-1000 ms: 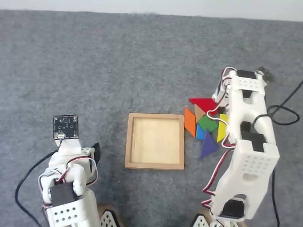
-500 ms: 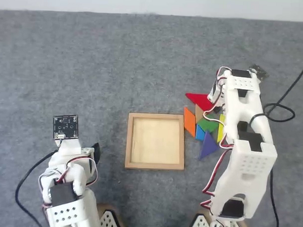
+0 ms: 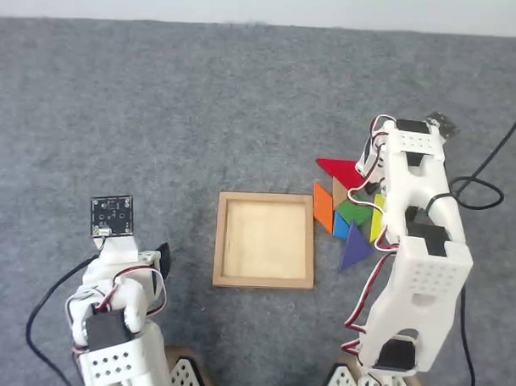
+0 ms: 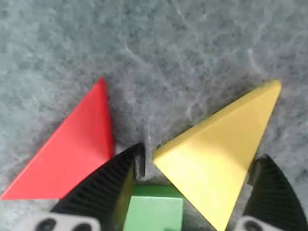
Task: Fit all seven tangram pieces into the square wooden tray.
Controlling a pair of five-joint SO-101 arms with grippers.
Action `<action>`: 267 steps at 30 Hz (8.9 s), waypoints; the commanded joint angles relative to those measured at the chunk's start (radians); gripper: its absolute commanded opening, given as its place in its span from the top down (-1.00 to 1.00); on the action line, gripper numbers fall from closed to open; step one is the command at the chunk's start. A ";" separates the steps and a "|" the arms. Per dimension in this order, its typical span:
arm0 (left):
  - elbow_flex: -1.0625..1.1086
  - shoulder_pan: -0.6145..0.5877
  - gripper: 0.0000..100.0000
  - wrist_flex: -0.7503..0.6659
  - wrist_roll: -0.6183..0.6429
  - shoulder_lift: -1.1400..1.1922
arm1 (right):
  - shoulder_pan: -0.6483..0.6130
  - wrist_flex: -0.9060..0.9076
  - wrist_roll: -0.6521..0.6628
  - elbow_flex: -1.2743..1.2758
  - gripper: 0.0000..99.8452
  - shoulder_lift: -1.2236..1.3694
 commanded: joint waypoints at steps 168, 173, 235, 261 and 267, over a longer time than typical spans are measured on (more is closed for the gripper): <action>-0.008 -0.005 0.51 0.005 0.009 -0.015 | 0.162 0.572 0.192 -1.386 0.61 0.708; -0.008 -0.005 0.51 0.005 0.009 -0.015 | 0.154 0.581 0.252 -1.387 0.62 0.699; -0.008 -0.005 0.51 0.005 0.009 -0.015 | -0.711 0.044 1.840 0.215 0.30 -0.352; -0.008 -0.005 0.51 0.005 0.009 -0.015 | -0.714 -0.308 1.301 0.150 0.46 -0.260; -0.008 -0.005 0.51 0.005 0.009 -0.015 | -0.705 -0.295 1.324 0.150 0.46 -0.183</action>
